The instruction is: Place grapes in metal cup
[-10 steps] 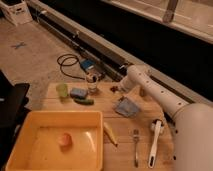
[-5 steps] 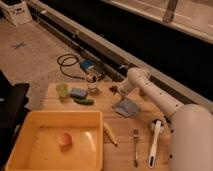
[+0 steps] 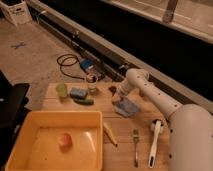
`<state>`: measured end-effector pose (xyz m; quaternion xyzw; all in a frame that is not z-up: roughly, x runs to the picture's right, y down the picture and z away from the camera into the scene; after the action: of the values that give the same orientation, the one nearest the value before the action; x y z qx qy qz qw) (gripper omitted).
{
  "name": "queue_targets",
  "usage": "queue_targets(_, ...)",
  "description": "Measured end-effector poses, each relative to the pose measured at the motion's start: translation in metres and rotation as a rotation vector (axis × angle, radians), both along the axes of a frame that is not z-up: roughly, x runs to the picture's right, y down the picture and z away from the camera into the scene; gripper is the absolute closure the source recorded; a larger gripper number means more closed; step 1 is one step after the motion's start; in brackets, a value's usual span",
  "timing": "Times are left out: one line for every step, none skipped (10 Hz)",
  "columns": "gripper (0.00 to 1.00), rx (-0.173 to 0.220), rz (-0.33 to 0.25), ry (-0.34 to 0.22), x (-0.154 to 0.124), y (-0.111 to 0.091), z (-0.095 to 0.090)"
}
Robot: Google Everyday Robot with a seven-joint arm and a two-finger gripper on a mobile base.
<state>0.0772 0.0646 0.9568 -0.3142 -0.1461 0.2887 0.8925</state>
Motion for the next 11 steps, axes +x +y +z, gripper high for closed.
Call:
queue_targets(1.0, 0.0, -0.001, -0.001, -0.0006, 0.0001, -0.0002)
queue_targets(1.0, -0.001, -0.002, -0.003, -0.0017, 0.0007, -0.0005)
queue_targets(1.0, -0.002, -0.003, -0.004, -0.0031, 0.0011, -0.0005)
queue_targets(1.0, -0.002, -0.005, -0.005, -0.0036, 0.0016, -0.0006)
queue_targets(1.0, -0.003, -0.005, -0.005, -0.0037, 0.002, -0.0007)
queue_targets(1.0, -0.003, -0.006, -0.005, -0.0039, 0.002, -0.0008)
queue_targets(1.0, -0.004, -0.007, -0.006, -0.0041, 0.0024, -0.0009)
queue_targets(1.0, -0.004, -0.007, -0.006, -0.004, 0.0025, -0.001)
queue_targets(1.0, -0.004, -0.007, -0.006, -0.0039, 0.0023, -0.0013)
queue_targets(1.0, -0.004, -0.007, -0.006, -0.0038, 0.0023, -0.0014)
queue_targets(1.0, -0.004, -0.007, -0.005, -0.0036, 0.0024, -0.0014)
